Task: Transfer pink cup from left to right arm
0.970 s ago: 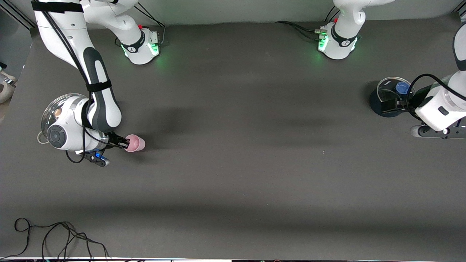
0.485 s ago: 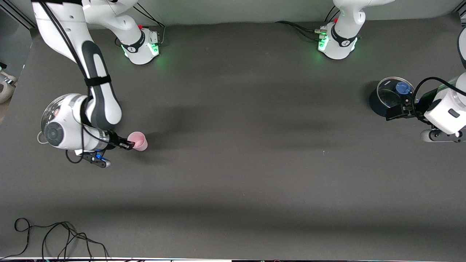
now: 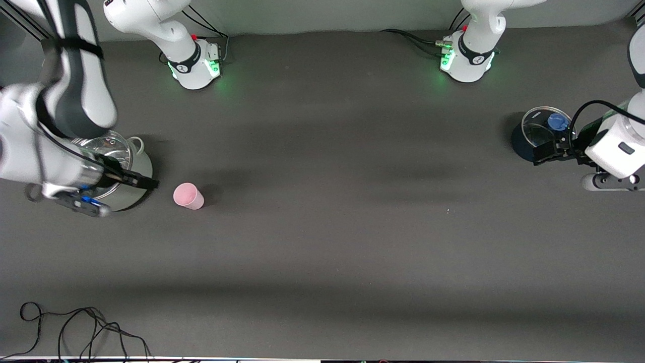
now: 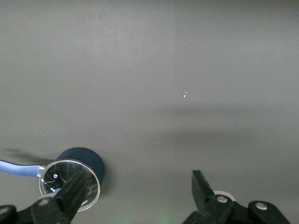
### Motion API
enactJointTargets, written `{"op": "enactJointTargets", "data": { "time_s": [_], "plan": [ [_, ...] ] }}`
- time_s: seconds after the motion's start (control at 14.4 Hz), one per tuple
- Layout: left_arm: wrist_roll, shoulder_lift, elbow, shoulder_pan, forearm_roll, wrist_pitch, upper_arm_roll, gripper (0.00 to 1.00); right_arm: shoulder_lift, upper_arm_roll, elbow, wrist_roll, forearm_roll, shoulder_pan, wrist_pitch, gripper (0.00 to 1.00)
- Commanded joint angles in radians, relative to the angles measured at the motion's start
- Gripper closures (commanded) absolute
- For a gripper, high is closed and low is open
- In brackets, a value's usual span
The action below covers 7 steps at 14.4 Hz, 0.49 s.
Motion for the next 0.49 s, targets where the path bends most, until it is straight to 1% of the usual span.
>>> {"op": "enactJointTargets", "data": {
  "time_s": [0.0, 0.14, 0.42],
  "plan": [
    [0.01, -0.043, -0.046, -0.001, 0.005, 0.025, 0.003, 0.0, 0.015, 0.004, 0.207, 0.061, -0.032, 0.032, -0.187, 0.0],
    [0.01, -0.042, -0.043, -0.004, 0.004, 0.023, 0.001, 0.0, 0.015, 0.006, 0.274, 0.064, -0.079, 0.032, -0.25, 0.0],
    [0.01, -0.037, -0.032, -0.006, -0.001, 0.022, 0.0, 0.0, -0.005, -0.017, 0.334, 0.071, -0.084, 0.023, -0.26, 0.0]
  ]
}}
